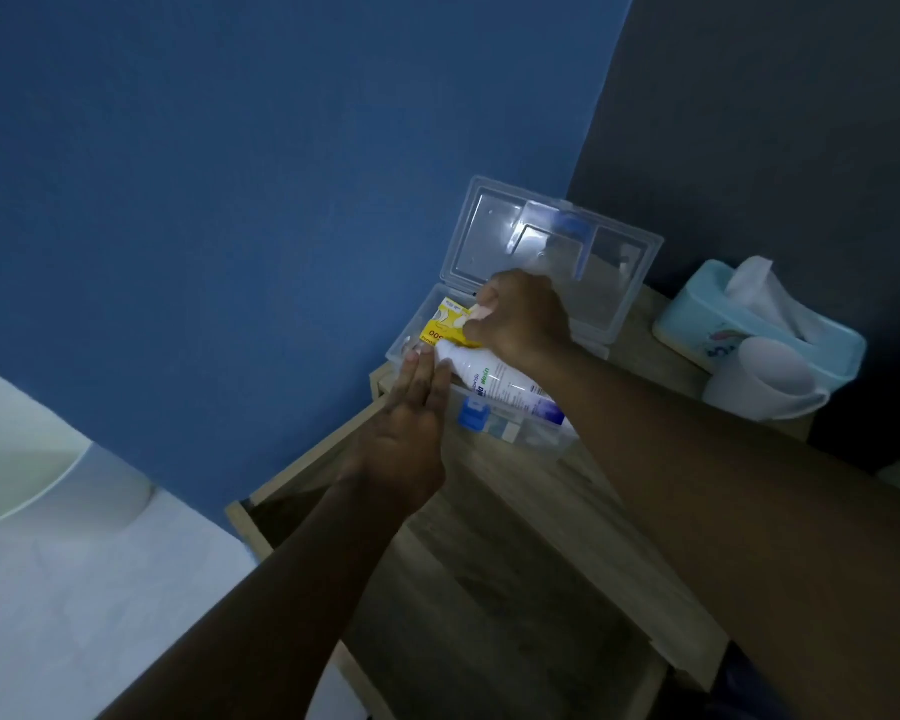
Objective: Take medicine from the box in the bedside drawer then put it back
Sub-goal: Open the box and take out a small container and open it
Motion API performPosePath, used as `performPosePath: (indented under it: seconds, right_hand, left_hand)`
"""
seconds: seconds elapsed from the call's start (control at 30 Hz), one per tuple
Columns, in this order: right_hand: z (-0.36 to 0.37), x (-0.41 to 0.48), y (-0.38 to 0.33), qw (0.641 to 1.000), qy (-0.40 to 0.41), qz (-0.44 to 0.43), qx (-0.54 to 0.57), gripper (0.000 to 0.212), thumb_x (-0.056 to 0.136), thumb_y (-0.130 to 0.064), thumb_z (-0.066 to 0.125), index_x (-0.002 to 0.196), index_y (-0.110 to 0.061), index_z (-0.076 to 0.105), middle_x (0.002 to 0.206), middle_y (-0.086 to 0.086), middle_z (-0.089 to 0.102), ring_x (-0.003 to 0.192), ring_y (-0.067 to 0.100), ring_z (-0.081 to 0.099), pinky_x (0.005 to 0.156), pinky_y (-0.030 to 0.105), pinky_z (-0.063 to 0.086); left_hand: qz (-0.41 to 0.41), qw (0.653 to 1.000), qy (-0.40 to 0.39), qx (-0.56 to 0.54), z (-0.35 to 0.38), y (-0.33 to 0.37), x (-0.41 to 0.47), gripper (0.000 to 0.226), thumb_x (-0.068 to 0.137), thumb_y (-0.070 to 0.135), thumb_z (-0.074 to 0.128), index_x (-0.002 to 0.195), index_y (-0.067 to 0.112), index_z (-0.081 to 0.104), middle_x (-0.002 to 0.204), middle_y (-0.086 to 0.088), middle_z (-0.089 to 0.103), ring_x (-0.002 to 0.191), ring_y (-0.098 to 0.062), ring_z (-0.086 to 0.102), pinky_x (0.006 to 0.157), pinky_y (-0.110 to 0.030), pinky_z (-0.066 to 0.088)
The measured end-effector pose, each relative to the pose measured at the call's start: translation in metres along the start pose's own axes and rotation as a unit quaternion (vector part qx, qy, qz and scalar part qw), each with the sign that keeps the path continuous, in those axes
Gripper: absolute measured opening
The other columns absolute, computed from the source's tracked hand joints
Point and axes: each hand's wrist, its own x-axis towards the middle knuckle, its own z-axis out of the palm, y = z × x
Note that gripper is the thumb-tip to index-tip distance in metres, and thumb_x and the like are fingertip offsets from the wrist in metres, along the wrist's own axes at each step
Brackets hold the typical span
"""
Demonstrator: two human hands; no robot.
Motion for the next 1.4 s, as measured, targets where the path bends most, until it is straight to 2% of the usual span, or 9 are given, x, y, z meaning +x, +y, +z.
performPosePath:
  seconds: [0.2, 0.33, 0.4, 0.53, 0.83, 0.97, 1.2, 1.3, 1.4]
  right_hand:
    - [-0.022, -0.026, 0.009, 0.987, 0.0, -0.067, 0.149, 0.037, 0.07, -0.016, 0.085, 0.105, -0.012, 0.076, 0.105, 0.009, 0.07, 0.092, 0.019, 0.069, 0.078, 0.026, 0.056]
    - [-0.058, -0.052, 0.011, 0.973, -0.003, -0.109, 0.202, 0.032, 0.071, -0.013, 0.086, 0.102, -0.017, 0.079, 0.098, 0.0, 0.071, 0.08, 0.011, 0.069, 0.074, 0.021, 0.054]
    - [-0.078, -0.065, 0.013, 0.963, -0.031, -0.099, 0.25, 0.031, 0.072, -0.017, 0.088, 0.102, -0.019, 0.079, 0.095, -0.004, 0.077, 0.085, 0.011, 0.073, 0.081, 0.027, 0.06]
    - [-0.12, -0.088, 0.013, 0.949, -0.064, -0.117, 0.284, 0.036, 0.074, -0.02, 0.088, 0.109, -0.019, 0.078, 0.094, -0.003, 0.078, 0.09, 0.01, 0.074, 0.088, 0.029, 0.06]
    - [-0.194, -0.135, 0.023, 0.939, -0.059, -0.217, 0.258, 0.027, 0.08, -0.004, 0.082, 0.106, -0.001, 0.078, 0.096, 0.009, 0.077, 0.088, 0.018, 0.074, 0.085, 0.032, 0.058]
    - [-0.207, -0.151, 0.034, 0.928, -0.073, -0.263, 0.253, 0.026, 0.081, 0.001, 0.08, 0.107, 0.003, 0.077, 0.102, 0.016, 0.076, 0.097, 0.026, 0.073, 0.089, 0.035, 0.057]
    - [-0.228, -0.156, 0.039, 0.902, -0.227, -0.136, 0.34, 0.051, 0.082, 0.002, 0.079, 0.131, -0.006, 0.065, 0.125, 0.012, 0.071, 0.12, 0.019, 0.066, 0.108, 0.034, 0.049]
    - [-0.233, -0.16, 0.03, 0.954, -0.15, -0.14, 0.217, 0.043, 0.08, -0.034, 0.083, 0.121, -0.025, 0.073, 0.118, -0.001, 0.074, 0.109, 0.006, 0.068, 0.102, 0.03, 0.053]
    - [-0.232, -0.163, 0.028, 0.967, -0.073, -0.206, 0.127, 0.019, 0.078, -0.047, 0.08, 0.09, -0.033, 0.082, 0.087, 0.001, 0.075, 0.086, 0.02, 0.069, 0.082, 0.039, 0.056]
  left_hand:
    - [-0.009, 0.993, -0.055, -0.105, -0.025, 0.001, 0.005, 0.088, 0.087, 0.011, 0.056, 0.155, 0.008, 0.002, 0.164, -0.011, -0.008, 0.151, -0.026, -0.01, 0.121, -0.03, 0.007]
    - [-0.058, 0.953, 0.029, -0.295, -0.053, 0.01, -0.001, 0.069, 0.09, 0.013, 0.056, 0.152, 0.019, 0.026, 0.142, -0.004, 0.049, 0.134, -0.021, 0.046, 0.102, -0.023, 0.038]
    - [-0.098, 0.902, 0.093, -0.411, -0.069, 0.028, -0.004, 0.052, 0.095, 0.014, 0.053, 0.144, 0.023, 0.042, 0.117, 0.01, 0.059, 0.113, -0.012, 0.058, 0.09, -0.02, 0.042]
    - [-0.126, 0.694, 0.056, -0.707, -0.105, 0.071, -0.012, 0.037, 0.101, 0.024, 0.047, 0.131, 0.003, 0.055, 0.111, -0.013, 0.069, 0.096, -0.02, 0.068, 0.096, -0.034, 0.054]
    - [-0.085, 0.519, 0.042, -0.85, -0.128, 0.144, -0.055, 0.035, 0.1, 0.014, 0.047, 0.117, -0.014, 0.059, 0.11, -0.024, 0.07, 0.106, -0.028, 0.068, 0.092, -0.029, 0.056]
    - [-0.1, 0.474, 0.039, -0.874, -0.122, 0.163, -0.065, 0.026, 0.098, 0.011, 0.049, 0.103, -0.009, 0.065, 0.096, -0.019, 0.073, 0.088, -0.023, 0.074, 0.08, -0.028, 0.061]
    - [-0.102, 0.417, 0.043, -0.902, -0.114, 0.174, -0.074, 0.025, 0.098, 0.01, 0.05, 0.102, -0.009, 0.066, 0.099, -0.019, 0.075, 0.091, -0.023, 0.075, 0.074, -0.026, 0.061]
    - [-0.099, 0.427, 0.047, -0.897, -0.116, 0.176, -0.074, 0.026, 0.098, 0.009, 0.051, 0.106, -0.011, 0.064, 0.105, -0.022, 0.073, 0.096, -0.027, 0.073, 0.077, -0.027, 0.061]
    - [-0.1, 0.439, 0.04, -0.892, -0.116, 0.177, -0.074, 0.029, 0.098, 0.01, 0.05, 0.111, -0.014, 0.062, 0.111, -0.023, 0.071, 0.097, -0.025, 0.073, 0.077, -0.026, 0.06]
